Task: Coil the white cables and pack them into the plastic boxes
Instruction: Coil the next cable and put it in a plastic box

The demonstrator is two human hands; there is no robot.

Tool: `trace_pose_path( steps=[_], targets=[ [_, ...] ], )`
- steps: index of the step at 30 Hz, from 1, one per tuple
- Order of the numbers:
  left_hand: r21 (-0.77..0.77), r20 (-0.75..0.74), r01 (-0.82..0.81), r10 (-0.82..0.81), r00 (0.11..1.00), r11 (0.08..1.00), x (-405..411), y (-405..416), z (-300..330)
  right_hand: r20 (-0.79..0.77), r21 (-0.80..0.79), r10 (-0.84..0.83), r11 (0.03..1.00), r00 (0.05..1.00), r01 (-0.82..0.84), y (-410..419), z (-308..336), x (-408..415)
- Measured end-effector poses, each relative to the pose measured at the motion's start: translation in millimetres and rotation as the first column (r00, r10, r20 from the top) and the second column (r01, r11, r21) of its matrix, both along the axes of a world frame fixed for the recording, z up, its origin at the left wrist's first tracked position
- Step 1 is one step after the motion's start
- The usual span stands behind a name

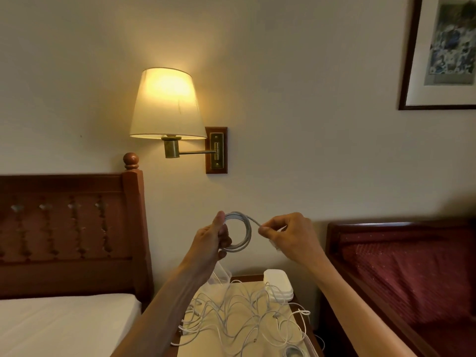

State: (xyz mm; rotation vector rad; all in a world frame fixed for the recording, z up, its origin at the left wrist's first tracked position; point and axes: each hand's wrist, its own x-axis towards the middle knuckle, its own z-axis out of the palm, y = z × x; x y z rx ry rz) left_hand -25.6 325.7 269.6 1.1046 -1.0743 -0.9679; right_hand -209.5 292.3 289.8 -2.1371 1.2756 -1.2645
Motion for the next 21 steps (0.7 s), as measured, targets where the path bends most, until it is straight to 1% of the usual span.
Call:
trace_pose_path(
  steps=[1, 2, 3, 4, 5, 6, 7, 8, 9, 10, 11, 12, 14, 15, 18, 19, 21],
  targets=[
    [-0.01, 0.025, -0.025, 0.026, 0.999, 1.0, -0.9, -0.8, -1.3, 0.074, 0.062, 0.045, 0.997, 0.996, -0.049, 0.6, 4.0, 0.2],
    [-0.016, 0.03, -0.037, 0.037, 0.999, 0.999, -1.7, -2.2, -3.0, 0.199, 0.154, 0.113, 0.977, 0.973, -0.145, 3.4, 7.2, 1.6],
    [-0.019, 0.024, -0.038, 0.038, 0.999, 0.999, -3.1, -3.0, -4.6, 0.351, 0.238, 0.175, 0.934, 0.92, -0.268, 7.3, 9.3, 4.9],
    [-0.019, 0.016, -0.036, 0.036, 0.999, 0.999, -4.6, -3.9, -6.2, 0.487, 0.277, 0.208, 0.884, 0.848, -0.376, 11.5, 10.0, 8.9],
    [-0.017, 0.01, -0.036, 0.036, 0.999, 0.999, -6.5, -4.2, -7.3, 0.575, 0.275, 0.217, 0.857, 0.789, -0.436, 13.9, 8.6, 13.4],
    [-0.01, 0.003, -0.039, 0.039, 0.999, 0.999, -8.0, -4.4, -8.0, 0.615, 0.255, 0.219, 0.854, 0.757, -0.454, 16.0, 5.4, 18.9],
    [-0.001, -0.008, -0.041, 0.041, 0.999, 0.999, -9.7, -4.2, -7.6, 0.621, 0.219, 0.217, 0.874, 0.753, -0.433, 17.1, -0.4, 25.0],
    [0.008, -0.027, -0.039, 0.039, 0.999, 0.999, -10.2, -4.0, -7.4, 0.58, 0.168, 0.196, 0.921, 0.791, -0.351, 15.9, -8.2, 30.5],
    [0.015, -0.048, -0.032, 0.033, 0.998, 0.999, -10.3, -3.4, -6.9, 0.496, 0.094, 0.142, 0.972, 0.857, -0.215, 12.4, -16.7, 35.0],
    [0.019, -0.072, -0.022, 0.023, 0.997, 1.0, -9.9, -2.9, -6.6, 0.397, 0.0, 0.065, 0.997, 0.915, -0.071, 8.7, -24.2, 38.9],
    [0.022, -0.097, -0.008, 0.01, 0.995, 1.0, -9.2, -2.3, -6.3, 0.324, -0.101, 0.005, 0.995, 0.946, 0.029, 5.5, -30.2, 42.3],
    [0.024, -0.122, 0.01, -0.007, 0.993, 1.0, -8.0, -2.1, -6.3, 0.298, -0.183, -0.003, 0.981, 0.954, 0.06, 2.8, -34.9, 44.8],
    [0.022, -0.171, 0.053, -0.049, 0.984, 0.998, -6.2, -1.5, -6.7, 0.317, -0.28, 0.072, 0.96, 0.946, 0.021, -3.8, -41.2, 48.6],
    [0.019, -0.188, 0.067, -0.062, 0.98, 0.998, -5.6, -1.4, -7.5, 0.352, -0.29, 0.113, 0.957, 0.929, -0.007, -5.8, -41.9, 49.7],
    [0.023, -0.186, 0.067, -0.061, 0.981, 0.998, -3.1, -3.0, -8.9, 0.523, -0.156, 0.19, 0.98, 0.831, -0.126, -6.6, -35.9, 50.1],
    [0.026, -0.197, 0.071, -0.064, 0.978, 0.997, -2.6, -3.1, -9.3, 0.532, -0.141, 0.189, 0.981, 0.825, -0.134, -8.4, -34.2, 49.1],
    [0.021, -0.24, 0.09, -0.082, 0.967, 0.996, -1.5, -2.7, -9.6, 0.436, -0.2, 0.161, 0.977, 0.885, -0.079, -11.7, -33.9, 47.5]
  ],
)
